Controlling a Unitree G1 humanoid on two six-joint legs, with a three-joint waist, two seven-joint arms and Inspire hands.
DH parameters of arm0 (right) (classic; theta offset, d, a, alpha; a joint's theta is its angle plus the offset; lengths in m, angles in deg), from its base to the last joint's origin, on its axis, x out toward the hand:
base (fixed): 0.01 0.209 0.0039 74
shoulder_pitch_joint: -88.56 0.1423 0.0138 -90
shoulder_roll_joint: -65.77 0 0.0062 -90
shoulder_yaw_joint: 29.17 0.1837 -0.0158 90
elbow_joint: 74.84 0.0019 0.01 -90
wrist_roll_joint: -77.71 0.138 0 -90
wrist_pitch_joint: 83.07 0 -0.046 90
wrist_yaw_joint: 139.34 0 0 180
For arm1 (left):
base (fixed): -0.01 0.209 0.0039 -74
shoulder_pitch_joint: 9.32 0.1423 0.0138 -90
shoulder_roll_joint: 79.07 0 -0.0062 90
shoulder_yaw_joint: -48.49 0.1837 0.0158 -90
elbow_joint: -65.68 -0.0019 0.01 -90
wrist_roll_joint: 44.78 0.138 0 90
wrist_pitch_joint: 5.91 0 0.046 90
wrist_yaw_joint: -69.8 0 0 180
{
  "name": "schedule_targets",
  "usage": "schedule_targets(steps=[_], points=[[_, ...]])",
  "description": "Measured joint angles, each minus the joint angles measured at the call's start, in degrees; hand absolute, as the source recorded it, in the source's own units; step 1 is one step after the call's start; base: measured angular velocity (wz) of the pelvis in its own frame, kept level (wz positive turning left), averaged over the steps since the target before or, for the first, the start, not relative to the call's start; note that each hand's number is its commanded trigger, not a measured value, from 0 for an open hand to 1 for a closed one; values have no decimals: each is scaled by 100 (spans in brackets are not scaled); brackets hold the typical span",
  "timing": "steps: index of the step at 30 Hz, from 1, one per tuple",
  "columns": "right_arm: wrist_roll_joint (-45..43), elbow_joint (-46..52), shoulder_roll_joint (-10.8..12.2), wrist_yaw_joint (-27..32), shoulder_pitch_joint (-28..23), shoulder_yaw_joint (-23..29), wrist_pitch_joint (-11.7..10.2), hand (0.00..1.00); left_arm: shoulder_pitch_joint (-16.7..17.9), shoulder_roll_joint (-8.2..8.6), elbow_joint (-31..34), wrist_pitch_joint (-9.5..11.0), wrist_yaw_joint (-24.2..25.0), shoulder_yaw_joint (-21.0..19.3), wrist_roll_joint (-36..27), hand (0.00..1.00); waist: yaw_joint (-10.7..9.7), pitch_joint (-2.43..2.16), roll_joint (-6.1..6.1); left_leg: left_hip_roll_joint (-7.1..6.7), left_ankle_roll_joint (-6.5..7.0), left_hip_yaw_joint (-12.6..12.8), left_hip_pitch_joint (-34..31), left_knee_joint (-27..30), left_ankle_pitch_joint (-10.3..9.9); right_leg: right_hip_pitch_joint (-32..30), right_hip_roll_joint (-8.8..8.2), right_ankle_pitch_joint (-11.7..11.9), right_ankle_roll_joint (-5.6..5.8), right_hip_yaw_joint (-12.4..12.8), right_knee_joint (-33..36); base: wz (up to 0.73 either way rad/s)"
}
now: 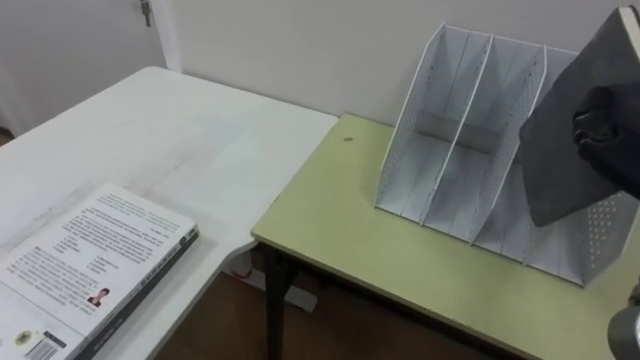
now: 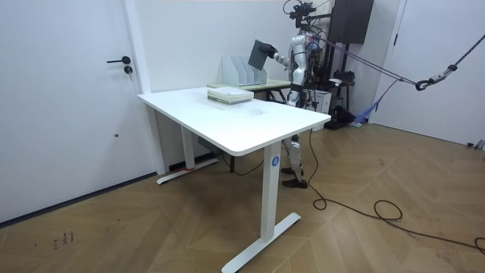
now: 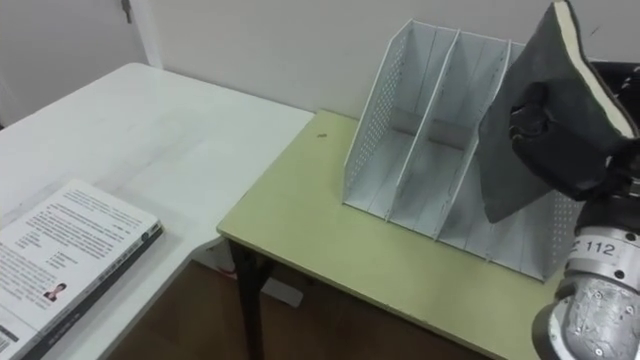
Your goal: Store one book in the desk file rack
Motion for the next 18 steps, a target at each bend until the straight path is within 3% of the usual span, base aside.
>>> schedule_targets(steps=[7, 8, 13, 18], points=[[-16, -89, -4, 177, 212, 342, 0, 100, -18, -3, 4, -12, -2, -110, 216, 0, -4, -13, -41, -4, -3, -69, -22, 11, 2, 17, -1, 5, -8, -42, -80, 3], [-17, -98, -4, 185, 228, 419, 0, 100, -23, -9, 7, -12, -6, -111, 225, 0, -3, -34, -9, -4, -3, -74, -20, 13, 3, 16, -2, 5, -8, -48, -84, 0], [-17, -358, -18, 215, 361, 652, 1, 100, -48, -23, 5, -17, -53, -114, 269, 0, -22, -14, -44, -2, -3, -86, -23, 14, 3, 8, -10, 6, -9, -81, -83, 0], [-2, -774, -223, 318, 608, 765, 2, 100, -69, -28, 6, -50, -56, -114, 325, 0, -20, 7, -80, -3, -3, -102, -21, 19, 6, 11, -21, 6, -9, -102, -79, 0]])
